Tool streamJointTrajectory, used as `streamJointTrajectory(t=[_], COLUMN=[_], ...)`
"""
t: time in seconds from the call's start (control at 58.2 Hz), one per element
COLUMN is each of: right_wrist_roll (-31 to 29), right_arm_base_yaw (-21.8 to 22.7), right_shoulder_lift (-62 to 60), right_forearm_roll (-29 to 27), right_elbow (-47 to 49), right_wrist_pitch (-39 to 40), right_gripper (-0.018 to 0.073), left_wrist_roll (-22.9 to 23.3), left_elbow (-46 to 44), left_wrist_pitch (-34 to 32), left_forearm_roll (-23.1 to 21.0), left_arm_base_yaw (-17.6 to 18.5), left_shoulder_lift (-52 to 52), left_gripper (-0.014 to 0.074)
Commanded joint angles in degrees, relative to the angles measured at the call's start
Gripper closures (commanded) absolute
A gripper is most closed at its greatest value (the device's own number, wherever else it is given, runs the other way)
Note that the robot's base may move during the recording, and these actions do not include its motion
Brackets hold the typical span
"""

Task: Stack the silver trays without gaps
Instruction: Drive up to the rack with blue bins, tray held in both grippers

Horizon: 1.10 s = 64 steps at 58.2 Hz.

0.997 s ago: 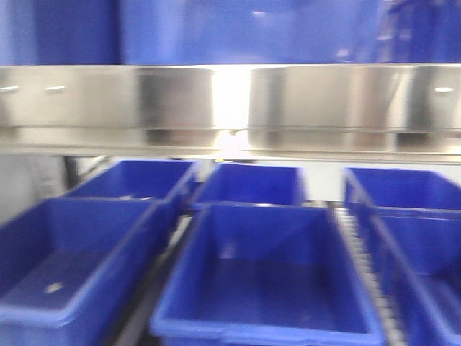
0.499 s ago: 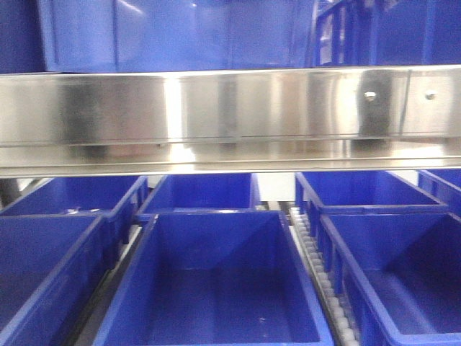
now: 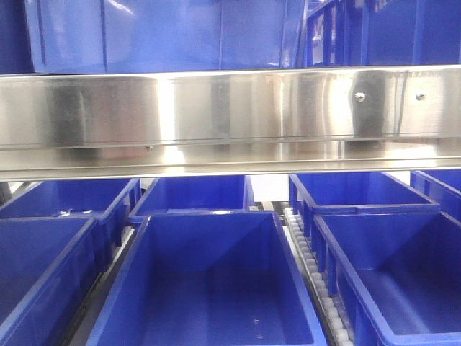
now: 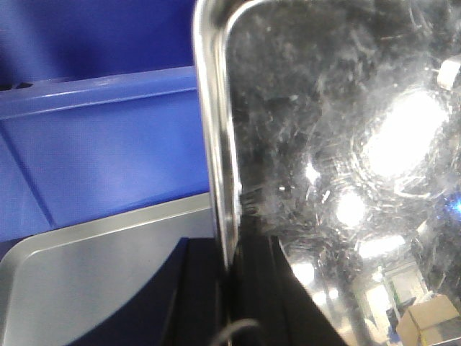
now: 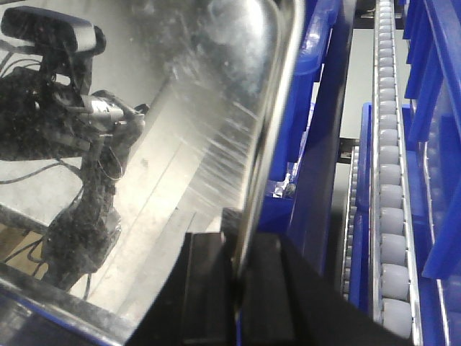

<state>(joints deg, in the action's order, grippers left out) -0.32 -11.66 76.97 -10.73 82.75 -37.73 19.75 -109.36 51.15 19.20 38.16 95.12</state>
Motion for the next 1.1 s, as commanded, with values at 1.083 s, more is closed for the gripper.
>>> streamJointTrajectory(t=[1.083], right_wrist_roll=[-1.17], right_arm_base_yaw=[-0.35], right_shoulder_lift=[-0.68], right_forearm_roll=[-0.21], right_elbow=[0.66], right_wrist_pitch=[3.38], right_gripper=[0.0638], left_wrist_roll=[-0.38], left_elbow=[-0.54], left_wrist_pitch=[-4.6], left_forearm_roll=[1.13], left_arm_base_yaw=[0.39], left_shoulder_lift=[-0.55], left_gripper=[0.0615])
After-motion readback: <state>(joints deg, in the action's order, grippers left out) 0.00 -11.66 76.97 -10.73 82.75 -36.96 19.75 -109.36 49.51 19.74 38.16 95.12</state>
